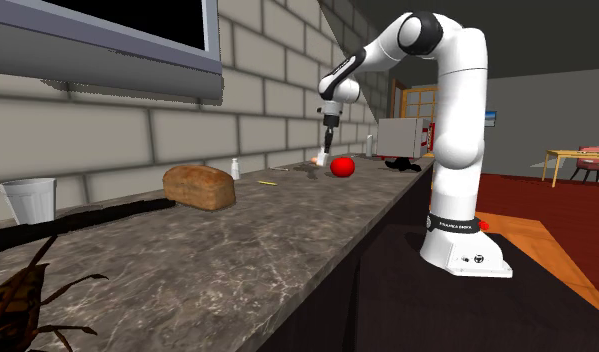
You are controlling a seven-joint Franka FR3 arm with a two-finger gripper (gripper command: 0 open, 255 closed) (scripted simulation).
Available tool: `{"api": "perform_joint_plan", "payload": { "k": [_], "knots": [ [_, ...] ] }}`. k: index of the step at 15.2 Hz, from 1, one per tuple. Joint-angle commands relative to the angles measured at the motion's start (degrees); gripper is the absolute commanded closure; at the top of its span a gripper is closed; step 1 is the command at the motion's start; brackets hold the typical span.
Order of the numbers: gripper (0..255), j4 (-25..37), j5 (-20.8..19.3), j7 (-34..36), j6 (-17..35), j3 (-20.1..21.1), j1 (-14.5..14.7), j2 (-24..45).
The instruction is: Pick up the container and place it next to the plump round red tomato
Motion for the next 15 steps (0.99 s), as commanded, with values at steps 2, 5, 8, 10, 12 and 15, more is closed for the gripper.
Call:
{"api": "perform_joint_plan", "payload": {
  "k": [2, 5, 8, 10, 12, 15],
  "knots": [
    [255, -1.22, 0.67, -0.58, 2.09, 0.07, -0.04, 0.97],
    [255, -2.52, 1.36, -1.21, 4.17, 0.15, -0.1, 1.89],
    [255, -3.7, 2.13, -1.9, 6.23, 0.26, -0.18, 2.91],
    [255, -4.42, 2.7, -2.4, 7.59, 0.35, -0.25, 3.65],
    [255, -5.09, 3.31, -2.92, 8.93, 0.46, -0.33, 4.44],
    [255, -5.42, 3.64, -3.2, 9.62, 0.53, -0.38, 4.86]
  ]
}}
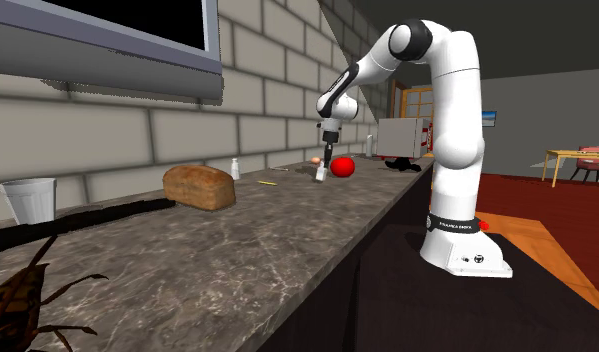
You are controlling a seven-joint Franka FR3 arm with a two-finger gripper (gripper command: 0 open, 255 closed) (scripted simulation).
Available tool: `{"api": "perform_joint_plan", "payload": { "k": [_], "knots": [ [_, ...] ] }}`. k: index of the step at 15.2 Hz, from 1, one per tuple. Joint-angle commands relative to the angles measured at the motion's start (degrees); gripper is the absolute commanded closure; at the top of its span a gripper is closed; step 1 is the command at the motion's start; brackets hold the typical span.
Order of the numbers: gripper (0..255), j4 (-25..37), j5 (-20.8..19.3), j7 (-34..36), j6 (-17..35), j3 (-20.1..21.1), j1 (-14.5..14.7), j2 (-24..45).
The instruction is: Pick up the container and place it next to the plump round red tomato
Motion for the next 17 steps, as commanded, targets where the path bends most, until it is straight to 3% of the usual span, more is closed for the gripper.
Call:
{"api": "perform_joint_plan", "payload": {
  "k": [1, 6, 7, 12, 17],
  "knots": [
    [255, -0.06, 0.12, -0.12, 0.22, 0.01, -0.03, 0.15],
    [255, -0.06, 0.12, -0.12, 0.22, 0.01, -0.03, 0.15],
    [0, -0.06, 0.12, -0.12, 0.22, 0.01, -0.03, 0.15],
    [0, -0.06, 0.12, -0.12, 0.22, 0.01, -0.03, 0.15],
    [0, 2.48, -2.75, 1.77, -6.0, -0.69, 0.09, -4.02]
  ]
}}
